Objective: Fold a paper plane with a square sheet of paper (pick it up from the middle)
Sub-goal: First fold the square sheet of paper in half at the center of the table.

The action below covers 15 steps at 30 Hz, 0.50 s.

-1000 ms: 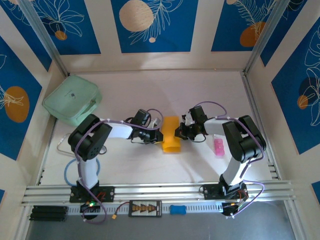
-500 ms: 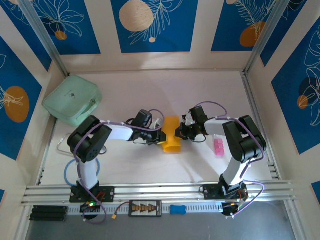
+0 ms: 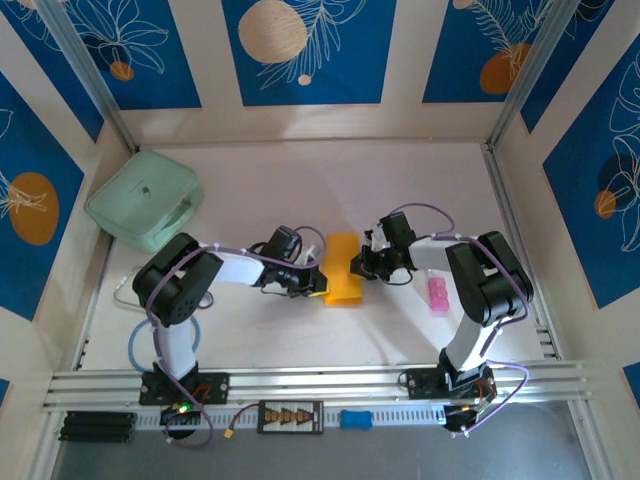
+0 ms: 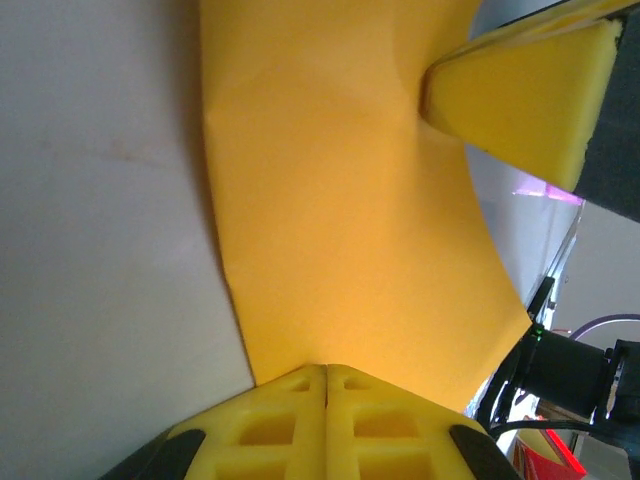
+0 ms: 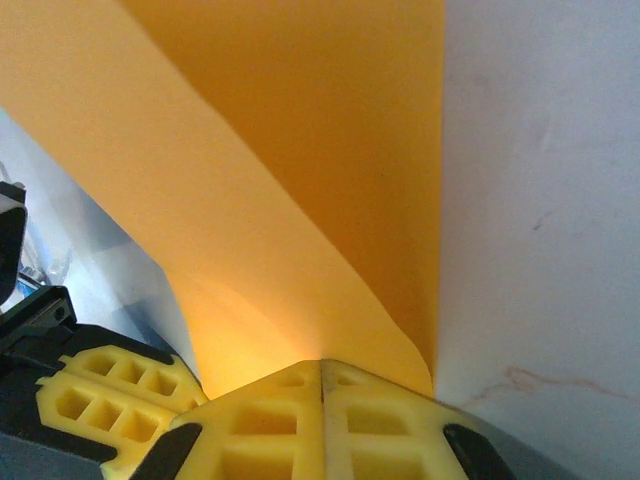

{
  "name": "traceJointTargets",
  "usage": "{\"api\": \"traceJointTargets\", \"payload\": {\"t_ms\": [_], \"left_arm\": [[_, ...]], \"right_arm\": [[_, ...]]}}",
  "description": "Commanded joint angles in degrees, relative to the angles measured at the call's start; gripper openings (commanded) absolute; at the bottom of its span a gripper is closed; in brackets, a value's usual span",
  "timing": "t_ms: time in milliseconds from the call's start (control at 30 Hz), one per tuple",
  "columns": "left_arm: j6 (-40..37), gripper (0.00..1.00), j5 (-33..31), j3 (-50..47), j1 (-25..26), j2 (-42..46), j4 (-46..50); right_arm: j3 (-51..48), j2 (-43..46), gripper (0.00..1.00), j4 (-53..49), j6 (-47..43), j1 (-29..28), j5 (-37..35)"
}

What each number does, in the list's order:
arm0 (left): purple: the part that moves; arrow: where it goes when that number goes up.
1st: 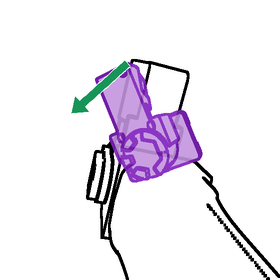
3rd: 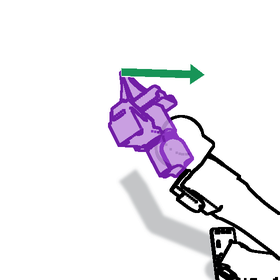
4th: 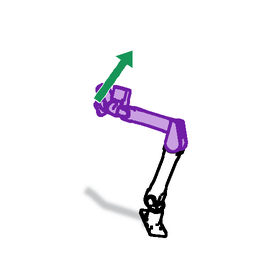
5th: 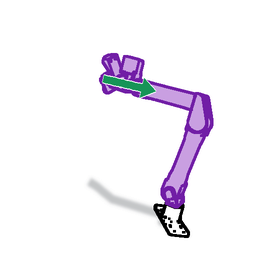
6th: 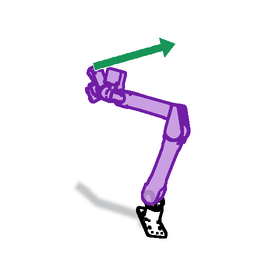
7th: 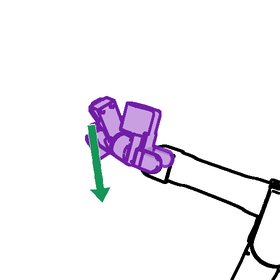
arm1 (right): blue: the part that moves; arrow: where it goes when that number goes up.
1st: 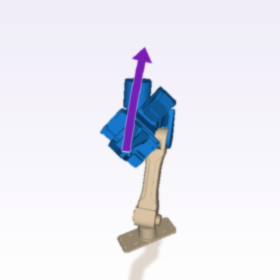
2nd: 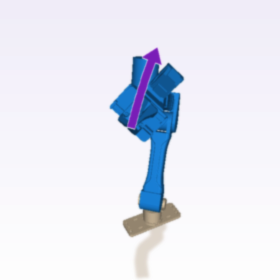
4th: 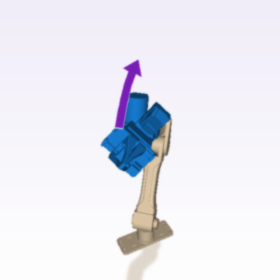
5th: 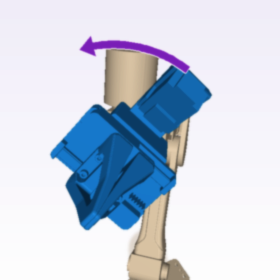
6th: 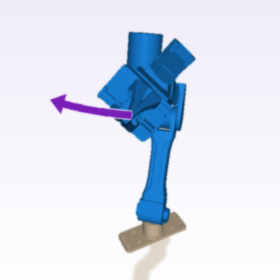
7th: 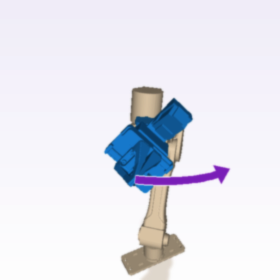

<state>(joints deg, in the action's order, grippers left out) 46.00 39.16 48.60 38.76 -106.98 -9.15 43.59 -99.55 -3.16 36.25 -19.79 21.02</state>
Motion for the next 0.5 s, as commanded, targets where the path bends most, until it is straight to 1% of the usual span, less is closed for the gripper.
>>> {"api": "traceJointTargets", "payload": {"t_ms": [0,200,367,467], "left_arm": [[0.2,0.0,0.0,0.1,0.4,3.4,2.4],[4.9,0.0,3.8,1.0,0.9,2.6,-3.8],[4.9,0.0,4.8,0.1,1.0,-0.4,-4.2],[3.0,0.0,4.5,-0.1,1.1,-2.1,-0.9]], "right_arm": [[-2.8,-1.3,0.0,-6.6,0.0,0.4,-5.6],[-2.7,-1.4,0.0,-6.6,0.0,0.4,-5.6],[-2.7,-1.6,0.0,-6.6,0.0,0.4,-5.7],[-2.6,-1.7,0.0,-6.6,0.0,0.4,-5.7]]}}
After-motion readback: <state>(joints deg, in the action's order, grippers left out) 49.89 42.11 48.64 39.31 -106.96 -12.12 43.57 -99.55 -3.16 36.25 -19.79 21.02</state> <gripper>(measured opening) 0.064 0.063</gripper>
